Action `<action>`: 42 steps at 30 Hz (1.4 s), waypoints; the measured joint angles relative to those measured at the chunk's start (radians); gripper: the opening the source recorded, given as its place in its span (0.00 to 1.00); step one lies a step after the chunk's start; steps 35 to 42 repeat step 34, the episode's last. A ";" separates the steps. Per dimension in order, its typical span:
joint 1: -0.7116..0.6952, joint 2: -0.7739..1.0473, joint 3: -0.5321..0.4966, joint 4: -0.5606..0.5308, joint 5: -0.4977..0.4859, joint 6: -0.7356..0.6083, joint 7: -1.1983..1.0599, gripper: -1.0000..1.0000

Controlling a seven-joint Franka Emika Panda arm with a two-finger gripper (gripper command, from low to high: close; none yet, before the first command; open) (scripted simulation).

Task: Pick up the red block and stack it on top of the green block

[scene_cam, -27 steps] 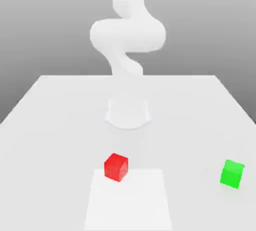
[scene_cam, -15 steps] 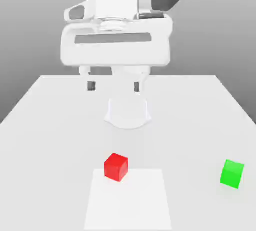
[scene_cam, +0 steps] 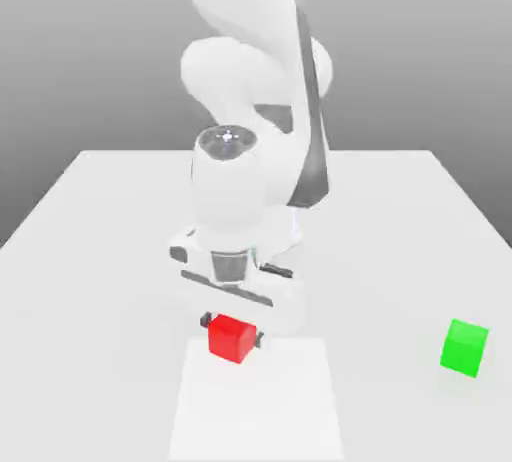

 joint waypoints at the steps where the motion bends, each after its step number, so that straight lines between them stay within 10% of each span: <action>1: 0.000 0.000 0.000 0.000 -0.001 0.000 0.001 0.00; 14: 0.039 -0.267 0.047 -0.003 0.020 -0.264 -0.017 0.00; 25: 0.485 -0.133 0.322 0.309 -0.005 -0.444 -0.029 0.00; 30: 0.533 0.031 0.278 0.345 -0.126 -0.324 0.056 0.00; 31: 0.545 0.060 0.262 0.347 -0.149 -0.299 0.072 1.00; 42: 0.545 0.060 0.262 0.347 -0.149 -0.299 0.072 1.00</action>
